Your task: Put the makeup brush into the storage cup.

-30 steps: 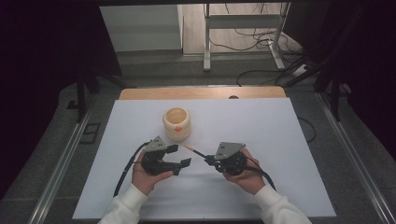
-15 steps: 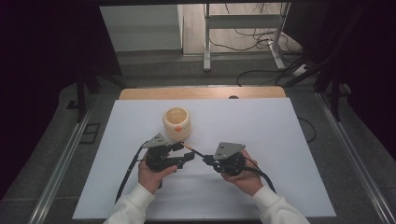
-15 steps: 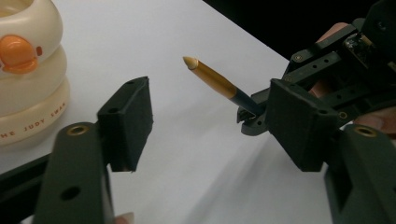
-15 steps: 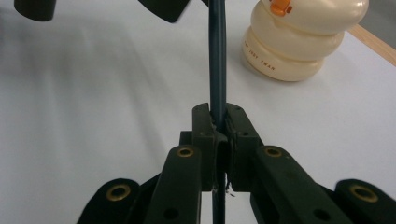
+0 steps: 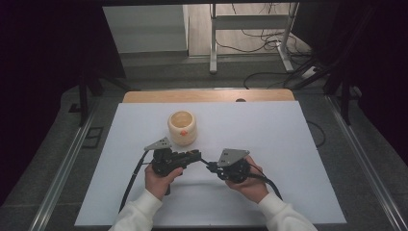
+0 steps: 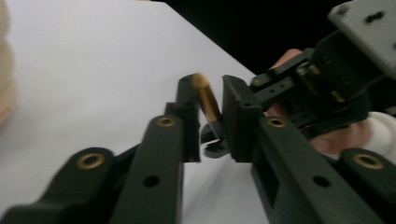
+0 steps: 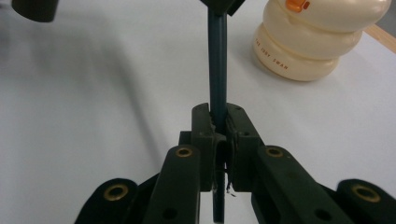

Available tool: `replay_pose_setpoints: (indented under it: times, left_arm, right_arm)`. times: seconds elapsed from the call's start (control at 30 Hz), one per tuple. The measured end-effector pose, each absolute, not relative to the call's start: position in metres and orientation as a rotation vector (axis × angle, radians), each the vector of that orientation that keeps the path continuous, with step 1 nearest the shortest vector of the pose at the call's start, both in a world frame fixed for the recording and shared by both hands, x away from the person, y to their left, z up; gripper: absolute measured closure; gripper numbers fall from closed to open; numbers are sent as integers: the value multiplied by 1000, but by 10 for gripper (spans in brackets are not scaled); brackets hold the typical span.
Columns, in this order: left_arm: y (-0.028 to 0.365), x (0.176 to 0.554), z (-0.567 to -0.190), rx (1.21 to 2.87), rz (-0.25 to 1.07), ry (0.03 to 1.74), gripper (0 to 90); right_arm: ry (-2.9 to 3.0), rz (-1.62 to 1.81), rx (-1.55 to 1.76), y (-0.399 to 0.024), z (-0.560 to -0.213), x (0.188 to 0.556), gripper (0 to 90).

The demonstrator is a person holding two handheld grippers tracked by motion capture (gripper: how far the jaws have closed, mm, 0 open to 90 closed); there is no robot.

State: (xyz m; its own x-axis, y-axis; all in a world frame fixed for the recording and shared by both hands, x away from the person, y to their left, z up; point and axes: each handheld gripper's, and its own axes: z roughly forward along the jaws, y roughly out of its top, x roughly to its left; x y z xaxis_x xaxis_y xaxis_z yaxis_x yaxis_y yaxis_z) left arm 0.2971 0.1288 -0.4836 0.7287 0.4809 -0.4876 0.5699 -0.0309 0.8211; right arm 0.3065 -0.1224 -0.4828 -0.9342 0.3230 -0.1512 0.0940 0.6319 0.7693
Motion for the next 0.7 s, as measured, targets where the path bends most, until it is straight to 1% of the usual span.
replay_pose_setpoints:
  times: [0.07, 0.17, 0.23, 0.27, 0.33, 0.37, 0.4, 0.43, 0.57, 0.6, 0.7]
  left_arm:
    - [129, 297, -484, 1668, -98, 848, 824]
    - [128, 297, -483, 1675, -100, 842, 832]
    - [128, 296, -483, 1677, -98, 844, 836]
    - [129, 296, -482, 1677, -93, 846, 836]
    - [130, 297, -482, 1677, -85, 855, 836]
    - [131, 296, -481, 1674, -74, 859, 836]
    - [131, 296, -481, 1674, -74, 859, 836]
    - [132, 296, -480, 1673, -70, 861, 836]
    - [134, 296, -479, 1670, -58, 863, 836]
    - [135, 295, -478, 1671, -52, 862, 836]
    - [136, 295, -477, 1672, -41, 863, 836]
  right_arm:
    - [2580, 1181, 341, -121, -483, 306, 828]
    - [2588, 1182, 347, -121, -484, 306, 824]
    - [2593, 1183, 353, -121, -484, 306, 784]
    - [2593, 1183, 353, -121, -484, 306, 784]
    - [2584, 1166, 361, -121, -484, 306, 703]
    - [2565, 1163, 375, -121, -484, 305, 613]
    - [2565, 1163, 375, -121, -484, 305, 613]
    - [2558, 1164, 390, -121, -484, 305, 569]
    - [2550, 1147, 425, -123, -483, 305, 445]
    - [2541, 1138, 447, -124, -482, 305, 396]
    - [2544, 1152, 482, -126, -481, 305, 347]
